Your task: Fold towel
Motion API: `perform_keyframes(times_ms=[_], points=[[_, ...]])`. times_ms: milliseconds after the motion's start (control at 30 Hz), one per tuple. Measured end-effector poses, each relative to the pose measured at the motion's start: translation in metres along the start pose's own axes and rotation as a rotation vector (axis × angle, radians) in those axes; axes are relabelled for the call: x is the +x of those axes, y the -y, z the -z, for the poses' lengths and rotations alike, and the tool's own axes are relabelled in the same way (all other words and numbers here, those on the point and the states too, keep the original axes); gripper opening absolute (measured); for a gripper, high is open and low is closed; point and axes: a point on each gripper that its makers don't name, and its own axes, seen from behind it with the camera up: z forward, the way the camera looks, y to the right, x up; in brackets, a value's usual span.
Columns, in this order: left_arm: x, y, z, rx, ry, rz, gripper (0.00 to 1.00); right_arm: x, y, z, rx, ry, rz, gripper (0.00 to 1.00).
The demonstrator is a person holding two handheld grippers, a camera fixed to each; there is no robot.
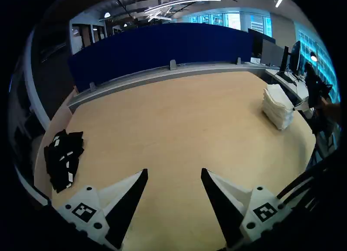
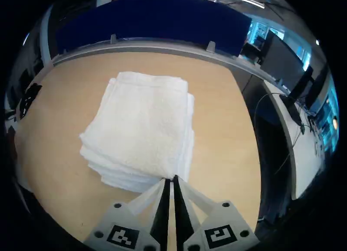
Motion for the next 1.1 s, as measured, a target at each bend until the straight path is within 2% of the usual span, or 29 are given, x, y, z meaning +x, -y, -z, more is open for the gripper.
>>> perform_keyframes(times_ms=[67,333,467,600,800,1100], points=[[0.000,0.000,0.000,-0.002,0.000,-0.002,0.91,0.001,0.001,0.003,-0.002,-0.010,-0.002,0.15],[0.001,-0.001,-0.001,-0.012,-0.001,-0.002,0.91,0.001,0.010,0.017,0.005,-0.033,-0.005,0.60],[0.001,-0.003,-0.001,-0.016,-0.001,-0.003,0.91,0.002,0.015,0.020,0.003,-0.041,0.000,0.74],[0.000,-0.003,-0.002,-0.018,-0.002,0.000,0.91,0.007,0.020,0.022,0.010,-0.053,-0.004,0.96],[-0.002,-0.001,-0.001,-0.015,-0.002,0.007,0.91,0.029,0.032,0.023,0.030,-0.100,-0.028,1.00],[-0.001,0.005,0.004,-0.005,-0.005,0.013,0.91,0.062,0.051,0.012,0.060,-0.143,-0.047,1.00]])
